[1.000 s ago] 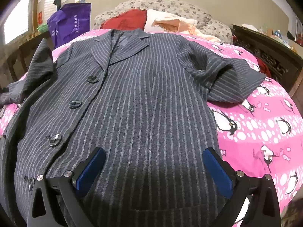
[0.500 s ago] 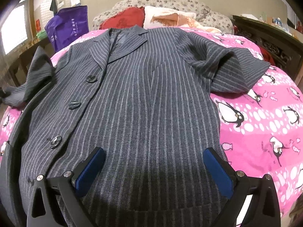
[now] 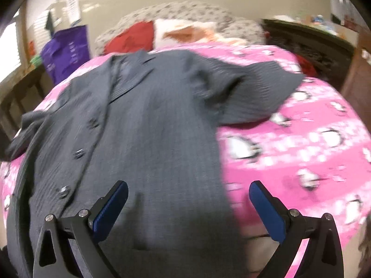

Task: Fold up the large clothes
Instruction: 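Grasp the jacket sleeve cuff with the left gripper and lift it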

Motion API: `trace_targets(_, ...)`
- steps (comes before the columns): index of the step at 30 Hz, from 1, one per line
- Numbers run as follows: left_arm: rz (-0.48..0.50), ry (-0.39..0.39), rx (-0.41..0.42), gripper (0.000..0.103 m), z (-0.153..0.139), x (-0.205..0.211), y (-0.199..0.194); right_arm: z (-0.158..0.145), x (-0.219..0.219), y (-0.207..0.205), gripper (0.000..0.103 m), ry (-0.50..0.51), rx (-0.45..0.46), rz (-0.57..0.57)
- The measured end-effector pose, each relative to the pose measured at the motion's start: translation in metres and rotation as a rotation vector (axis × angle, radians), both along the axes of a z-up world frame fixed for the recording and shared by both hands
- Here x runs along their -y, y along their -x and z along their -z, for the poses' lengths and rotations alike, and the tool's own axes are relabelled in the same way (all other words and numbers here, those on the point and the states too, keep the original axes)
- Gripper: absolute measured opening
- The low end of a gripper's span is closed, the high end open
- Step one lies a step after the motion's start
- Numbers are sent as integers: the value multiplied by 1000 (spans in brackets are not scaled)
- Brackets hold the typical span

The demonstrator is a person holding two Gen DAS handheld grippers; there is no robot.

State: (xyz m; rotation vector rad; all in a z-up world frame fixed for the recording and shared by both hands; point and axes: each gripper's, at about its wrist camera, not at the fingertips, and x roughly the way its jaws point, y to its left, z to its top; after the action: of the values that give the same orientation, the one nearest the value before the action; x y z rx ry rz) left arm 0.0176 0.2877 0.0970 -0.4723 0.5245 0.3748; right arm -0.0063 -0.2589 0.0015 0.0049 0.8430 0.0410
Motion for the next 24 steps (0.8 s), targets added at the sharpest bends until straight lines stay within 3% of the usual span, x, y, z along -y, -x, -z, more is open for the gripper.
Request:
trace_targets(6, 330, 0, -3, 8, 4, 141, -104, -4, 60, 9, 103, 171, 23, 137)
trace_targets(10, 508, 39, -53, 8, 25, 234, -145, 7, 93, 14, 103, 183, -22, 205)
trace_targets(15, 724, 91, -124, 8, 57, 337, -166, 26, 105, 19, 103, 169, -85, 222)
trace_targets(18, 806, 90, -151, 8, 71, 384, -166, 40, 111, 21, 103, 119, -126, 228)
trace_targets(24, 877, 140, -228, 12, 95, 412, -159, 49, 121, 29, 103, 13, -129, 248)
